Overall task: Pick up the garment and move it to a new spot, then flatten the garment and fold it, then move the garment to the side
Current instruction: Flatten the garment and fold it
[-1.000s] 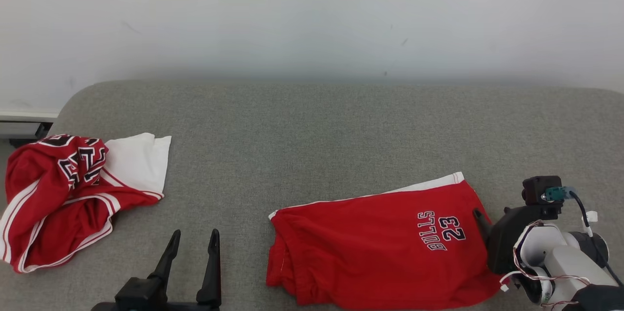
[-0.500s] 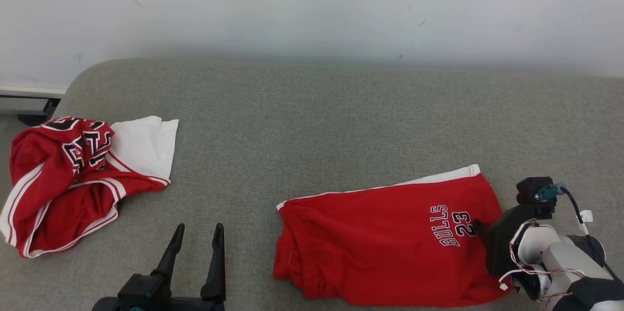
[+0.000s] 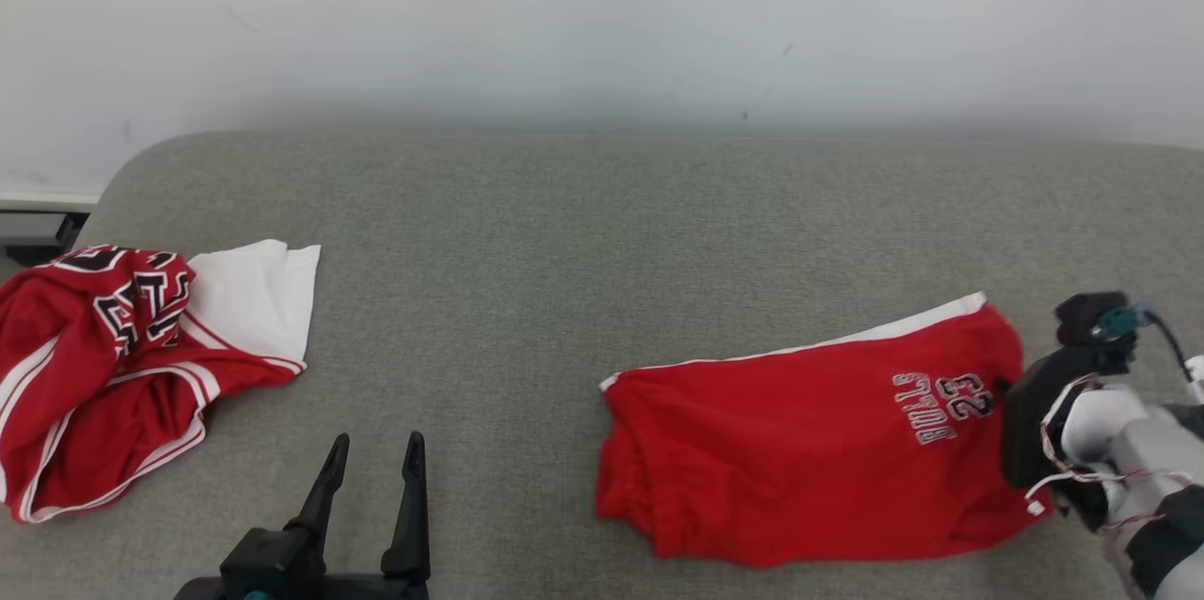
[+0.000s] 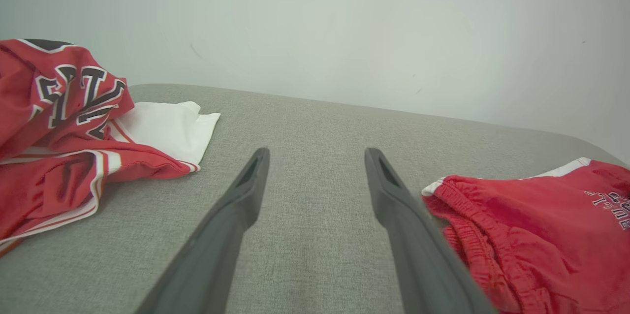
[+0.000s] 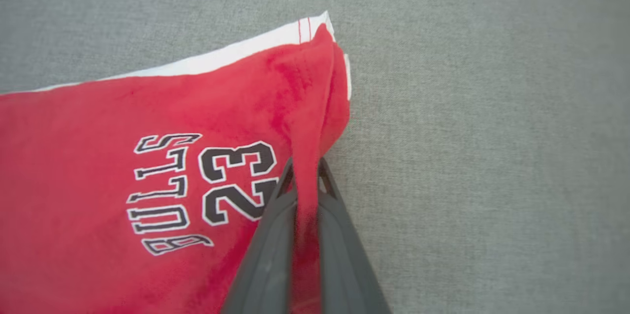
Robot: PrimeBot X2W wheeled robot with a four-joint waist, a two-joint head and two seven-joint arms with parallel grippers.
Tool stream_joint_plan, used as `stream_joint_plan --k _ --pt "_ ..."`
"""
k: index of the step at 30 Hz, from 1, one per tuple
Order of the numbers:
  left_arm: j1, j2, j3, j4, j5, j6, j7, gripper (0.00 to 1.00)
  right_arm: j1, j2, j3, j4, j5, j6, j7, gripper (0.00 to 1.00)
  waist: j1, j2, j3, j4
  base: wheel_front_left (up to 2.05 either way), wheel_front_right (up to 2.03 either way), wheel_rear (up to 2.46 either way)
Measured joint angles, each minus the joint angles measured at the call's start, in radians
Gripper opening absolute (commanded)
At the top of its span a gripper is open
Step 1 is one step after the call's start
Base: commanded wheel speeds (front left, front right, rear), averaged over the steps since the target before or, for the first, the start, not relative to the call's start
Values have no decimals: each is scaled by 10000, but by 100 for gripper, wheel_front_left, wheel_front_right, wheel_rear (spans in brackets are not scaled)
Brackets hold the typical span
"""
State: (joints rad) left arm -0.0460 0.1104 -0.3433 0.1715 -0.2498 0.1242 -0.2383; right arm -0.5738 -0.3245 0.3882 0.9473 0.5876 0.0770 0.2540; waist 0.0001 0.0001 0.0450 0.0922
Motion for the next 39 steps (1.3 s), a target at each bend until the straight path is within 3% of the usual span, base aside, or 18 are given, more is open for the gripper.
stream_joint_plan --k 5,11,23,35,39 --pt "9 -50 25 -4 -77 0 13 100 -150 -163 -176 -8 230 247 19 0 0 0 -46 -225 0 0 0" --pt "5 -130 -8 61 -151 -4 92 100 -147 182 -639 -393 1632 472 696 0 0 0 -73 -413 0 0 0" --pt "8 -222 -244 385 -249 -12 178 100 187 719 -221 -3344 4677 476 3331 0 -1 0 -485 -463 0 0 0" --pt "24 -240 -347 403 -245 -13 236 100 643 1365 -199 -4092 5212 470 3894 0 0 0 -596 -169 0 0 0" --pt "13 -251 -412 401 -236 -13 268 100 769 1616 -167 -4121 5193 276 3833 0 -1 0 -519 -58 0 0 0"
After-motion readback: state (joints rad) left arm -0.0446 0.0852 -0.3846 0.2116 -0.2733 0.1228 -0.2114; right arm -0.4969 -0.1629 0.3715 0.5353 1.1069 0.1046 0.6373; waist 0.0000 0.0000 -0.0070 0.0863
